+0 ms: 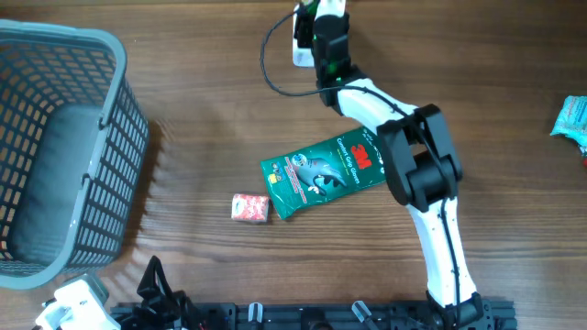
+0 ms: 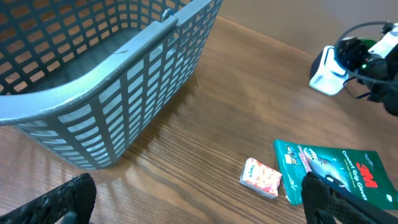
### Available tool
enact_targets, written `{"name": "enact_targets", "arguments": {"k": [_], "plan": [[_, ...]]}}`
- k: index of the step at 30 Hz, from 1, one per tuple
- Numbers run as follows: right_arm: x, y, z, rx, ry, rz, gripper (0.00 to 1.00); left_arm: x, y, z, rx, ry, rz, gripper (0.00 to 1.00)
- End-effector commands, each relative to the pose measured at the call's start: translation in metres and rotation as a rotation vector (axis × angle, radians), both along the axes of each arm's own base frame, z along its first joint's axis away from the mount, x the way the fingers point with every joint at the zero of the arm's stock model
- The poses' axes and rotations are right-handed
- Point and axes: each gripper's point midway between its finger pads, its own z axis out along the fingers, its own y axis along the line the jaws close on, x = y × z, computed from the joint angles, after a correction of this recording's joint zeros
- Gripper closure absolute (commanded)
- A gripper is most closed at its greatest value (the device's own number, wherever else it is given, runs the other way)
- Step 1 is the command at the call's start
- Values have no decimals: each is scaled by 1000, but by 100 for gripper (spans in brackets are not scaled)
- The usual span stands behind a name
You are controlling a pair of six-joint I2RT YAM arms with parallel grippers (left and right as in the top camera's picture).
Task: Scan the item barcode
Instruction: 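Carry the jar to the right table edge and set it down, then reach the right gripper to the green 3M glove pack and grasp its edge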
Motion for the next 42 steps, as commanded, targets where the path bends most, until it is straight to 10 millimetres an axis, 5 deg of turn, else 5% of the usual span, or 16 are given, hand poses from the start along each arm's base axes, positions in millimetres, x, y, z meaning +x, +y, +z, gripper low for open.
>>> {"name": "enact_targets", "arguments": {"k": [1,4,9,12,15,17,20,24,28,31,32,35,38,40,42], "plan": [[1,5,14,14,-47,17,51,0,0,1,-2,-8,3,0],[1,6,28,26,-72,18,50,0,0,1,-2,-8,3,0],[-11,-11,90,11,-48,-9,50,0,0,1,-2,-8,3,0],[-29,-84,130,18,55,-202,46,0,0,1,-2,-9,3,0],[-55,-161,141,75,205,-329,46,0,0,1,-2,-8,3,0],[-77,-220,124,102,354,-411,46,0,0,1,-2,-8,3,0],[-128,-318,64,154,657,-575,46,0,0,1,-2,-8,3,0],[-194,-414,3,247,903,-766,41,0,0,1,-2,-8,3,0],[-258,-484,-57,405,1019,-933,39,0,0,1,-2,-8,3,0],[-294,-521,-72,508,1036,-1014,25,0,0,1,-2,-8,3,0],[-295,-526,-68,566,1015,-995,6,0,0,1,-2,-8,3,0],[-271,-522,-29,691,920,-868,0,0,0,1,-2,-8,3,0],[-250,-508,77,637,755,-799,0,0,0,1,-2,-8,3,0],[-251,-468,140,616,664,-744,0,0,0,1,-2,-8,3,0],[-256,-413,174,622,649,-673,0,0,0,1,-2,-8,3,0]]}}
